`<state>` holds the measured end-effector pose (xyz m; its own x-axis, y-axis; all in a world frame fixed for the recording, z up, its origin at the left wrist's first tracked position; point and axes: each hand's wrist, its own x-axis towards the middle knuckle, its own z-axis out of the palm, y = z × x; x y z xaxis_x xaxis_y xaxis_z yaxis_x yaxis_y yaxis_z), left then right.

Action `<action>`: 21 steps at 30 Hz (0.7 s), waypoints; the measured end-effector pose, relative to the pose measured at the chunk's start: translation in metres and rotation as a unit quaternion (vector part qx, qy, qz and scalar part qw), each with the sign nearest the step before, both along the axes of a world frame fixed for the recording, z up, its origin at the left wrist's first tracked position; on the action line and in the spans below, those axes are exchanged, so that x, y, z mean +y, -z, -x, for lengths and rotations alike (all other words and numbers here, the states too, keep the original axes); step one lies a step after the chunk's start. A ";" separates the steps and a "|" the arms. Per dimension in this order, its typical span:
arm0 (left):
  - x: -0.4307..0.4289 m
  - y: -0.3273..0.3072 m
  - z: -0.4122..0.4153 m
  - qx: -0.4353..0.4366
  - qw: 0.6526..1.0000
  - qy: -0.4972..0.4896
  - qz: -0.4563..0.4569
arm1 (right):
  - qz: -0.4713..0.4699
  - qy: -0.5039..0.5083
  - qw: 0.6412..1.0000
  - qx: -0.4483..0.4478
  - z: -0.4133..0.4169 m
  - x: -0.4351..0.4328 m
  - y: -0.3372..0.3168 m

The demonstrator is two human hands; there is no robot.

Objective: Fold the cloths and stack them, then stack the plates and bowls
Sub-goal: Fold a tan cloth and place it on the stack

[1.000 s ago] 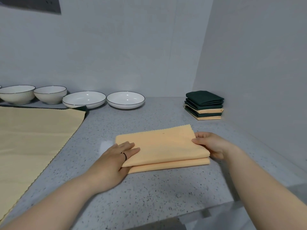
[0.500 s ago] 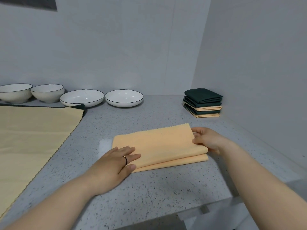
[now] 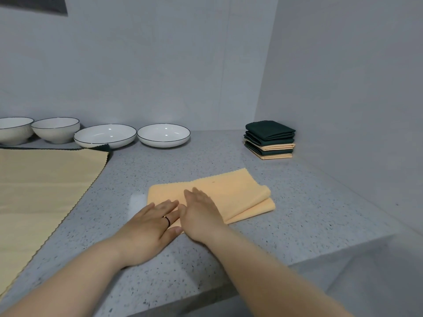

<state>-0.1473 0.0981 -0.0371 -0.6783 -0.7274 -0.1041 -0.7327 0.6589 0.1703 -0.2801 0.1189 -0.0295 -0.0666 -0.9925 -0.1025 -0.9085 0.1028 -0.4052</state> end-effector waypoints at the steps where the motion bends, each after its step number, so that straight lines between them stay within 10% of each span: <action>1: -0.001 0.000 0.000 -0.004 1.000 0.001 -0.001 | -0.010 0.004 1.000 0.021 0.005 0.002 0.001; 11: 0.005 -0.006 -0.006 -0.025 0.999 -0.019 -0.009 | -0.056 0.108 0.989 0.089 0.094 0.021 -0.002; 21: 0.036 -0.019 -0.021 0.086 0.994 0.066 0.020 | -0.011 -0.078 0.989 0.122 0.086 -0.006 -0.014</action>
